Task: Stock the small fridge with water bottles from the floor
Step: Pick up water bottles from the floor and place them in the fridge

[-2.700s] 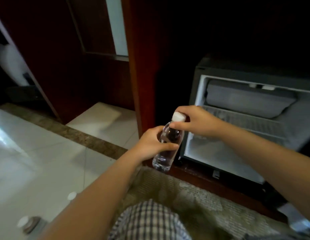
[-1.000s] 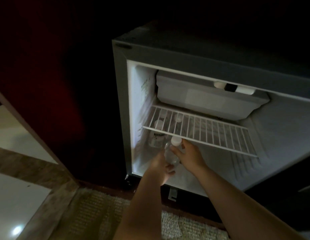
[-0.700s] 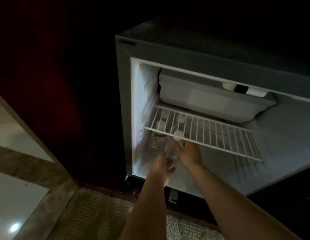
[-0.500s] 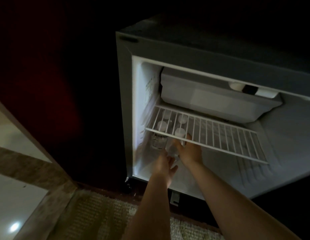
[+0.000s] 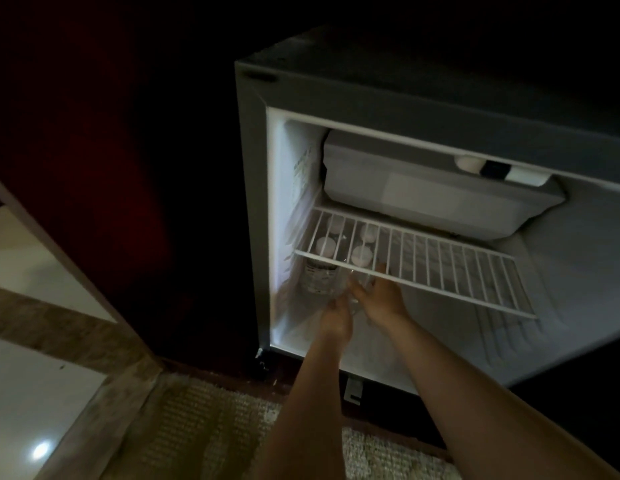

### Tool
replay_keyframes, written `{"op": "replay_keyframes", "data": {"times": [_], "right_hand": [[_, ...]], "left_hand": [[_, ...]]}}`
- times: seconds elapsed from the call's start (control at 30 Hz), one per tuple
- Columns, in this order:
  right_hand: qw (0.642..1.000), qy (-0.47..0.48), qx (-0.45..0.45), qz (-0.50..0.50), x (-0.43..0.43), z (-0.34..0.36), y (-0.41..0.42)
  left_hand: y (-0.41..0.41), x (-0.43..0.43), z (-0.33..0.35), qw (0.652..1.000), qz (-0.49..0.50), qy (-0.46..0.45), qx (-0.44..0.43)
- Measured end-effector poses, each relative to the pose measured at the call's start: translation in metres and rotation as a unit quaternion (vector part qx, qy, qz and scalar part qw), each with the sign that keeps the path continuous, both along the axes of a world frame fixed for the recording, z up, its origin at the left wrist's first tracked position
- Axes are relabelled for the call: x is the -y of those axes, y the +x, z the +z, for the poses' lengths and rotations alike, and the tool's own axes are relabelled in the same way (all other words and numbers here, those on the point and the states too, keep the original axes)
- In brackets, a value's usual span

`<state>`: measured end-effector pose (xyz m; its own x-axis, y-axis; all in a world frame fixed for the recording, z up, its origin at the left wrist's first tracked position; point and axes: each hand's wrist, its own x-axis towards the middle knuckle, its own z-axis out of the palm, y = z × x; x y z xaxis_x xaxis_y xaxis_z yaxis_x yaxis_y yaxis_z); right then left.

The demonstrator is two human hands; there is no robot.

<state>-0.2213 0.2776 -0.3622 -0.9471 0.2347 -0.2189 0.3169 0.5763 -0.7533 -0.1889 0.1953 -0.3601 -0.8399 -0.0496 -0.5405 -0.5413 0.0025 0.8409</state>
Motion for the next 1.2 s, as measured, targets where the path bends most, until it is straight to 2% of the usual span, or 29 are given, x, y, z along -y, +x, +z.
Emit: {"op": "replay_keyframes", "data": {"times": [0.1, 0.2, 0.4, 0.53, 0.9, 1.07, 1.2], "right_hand": [[0.999, 0.027, 0.04, 0.013, 0.003, 0.004, 0.005], [0.995, 0.066, 0.067, 0.039, 0.005, 0.011, 0.016], [0.988, 0.065, 0.095, 0.107, 0.01, 0.029, 0.051], [0.982, 0.065, 0.087, 0.155, 0.021, 0.052, 0.078], [0.945, 0.079, 0.021, 0.316, 0.133, 0.145, 0.149], [0.902, 0.117, 0.004, 0.415, 0.221, 0.173, 0.204], [0.856, 0.174, -0.016, 0.486, 0.287, 0.18, 0.25]], "left_hand": [[0.011, 0.01, 0.002, 0.995, -0.057, -0.082, 0.016], [0.025, 0.024, 0.01, 0.992, -0.072, -0.103, 0.012], [0.054, 0.061, 0.036, 0.961, -0.15, -0.229, -0.025], [0.078, 0.098, 0.056, 0.947, -0.195, -0.254, -0.035], [0.164, 0.229, 0.129, 0.926, -0.118, -0.333, -0.131], [0.24, 0.303, 0.142, 0.916, -0.068, -0.376, -0.124], [0.305, 0.366, 0.134, 0.917, -0.033, -0.395, -0.053]]}}
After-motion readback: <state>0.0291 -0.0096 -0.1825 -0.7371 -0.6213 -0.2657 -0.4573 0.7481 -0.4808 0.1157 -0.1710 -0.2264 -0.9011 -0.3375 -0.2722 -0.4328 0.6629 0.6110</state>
